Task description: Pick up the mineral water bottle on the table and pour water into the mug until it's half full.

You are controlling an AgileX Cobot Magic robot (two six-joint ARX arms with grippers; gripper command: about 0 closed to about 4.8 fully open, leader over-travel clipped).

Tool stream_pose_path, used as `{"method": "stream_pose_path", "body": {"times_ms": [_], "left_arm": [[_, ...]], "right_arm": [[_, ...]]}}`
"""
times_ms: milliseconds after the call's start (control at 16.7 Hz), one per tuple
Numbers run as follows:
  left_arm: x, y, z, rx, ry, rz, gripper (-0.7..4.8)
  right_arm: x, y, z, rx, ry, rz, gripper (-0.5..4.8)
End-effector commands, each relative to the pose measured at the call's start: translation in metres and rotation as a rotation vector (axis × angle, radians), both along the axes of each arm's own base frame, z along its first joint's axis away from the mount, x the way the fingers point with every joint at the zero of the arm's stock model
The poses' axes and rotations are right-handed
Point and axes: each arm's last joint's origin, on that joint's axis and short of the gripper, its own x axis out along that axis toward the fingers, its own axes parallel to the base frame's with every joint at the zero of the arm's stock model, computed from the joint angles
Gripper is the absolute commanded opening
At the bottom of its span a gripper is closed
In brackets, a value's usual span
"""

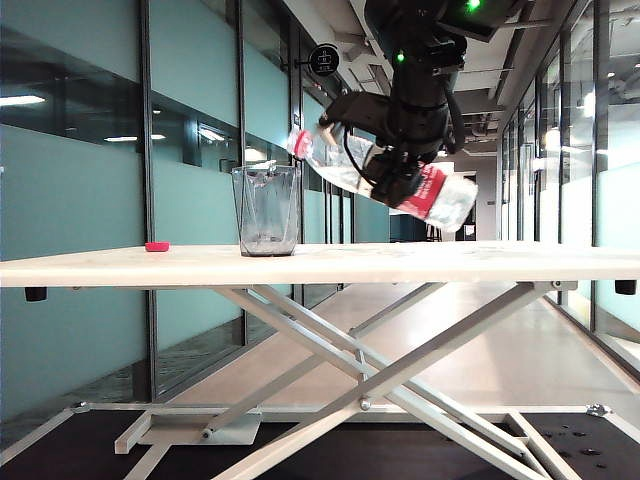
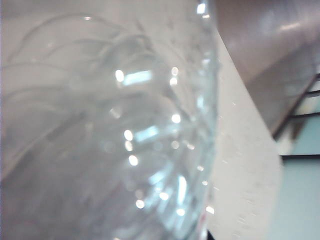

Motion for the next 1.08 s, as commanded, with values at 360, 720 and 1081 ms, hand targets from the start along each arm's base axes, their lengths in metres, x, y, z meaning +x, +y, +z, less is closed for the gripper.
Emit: {"method": "stream_pose_path", "body": {"times_ms": [360, 720, 1081], "left_arm": [[0.0, 0.0, 0.001, 0.016, -0.018, -0.006, -0.05], [0.0, 0.0, 0.0, 0.034, -0.029, -0.008, -0.05], [0.0, 0.0, 0.0, 0.036, -0.031, -0.008, -0.05]], "right_arm": [[0.001, 0.0, 0.019, -0.214, -0.108, 0.022, 1.98], [0.003, 0.0, 0.025, -0.283, -0.162, 0.024, 1.98], [0.004, 0.0, 0.028, -0.345, -0.178, 0.042, 1.98]]}}
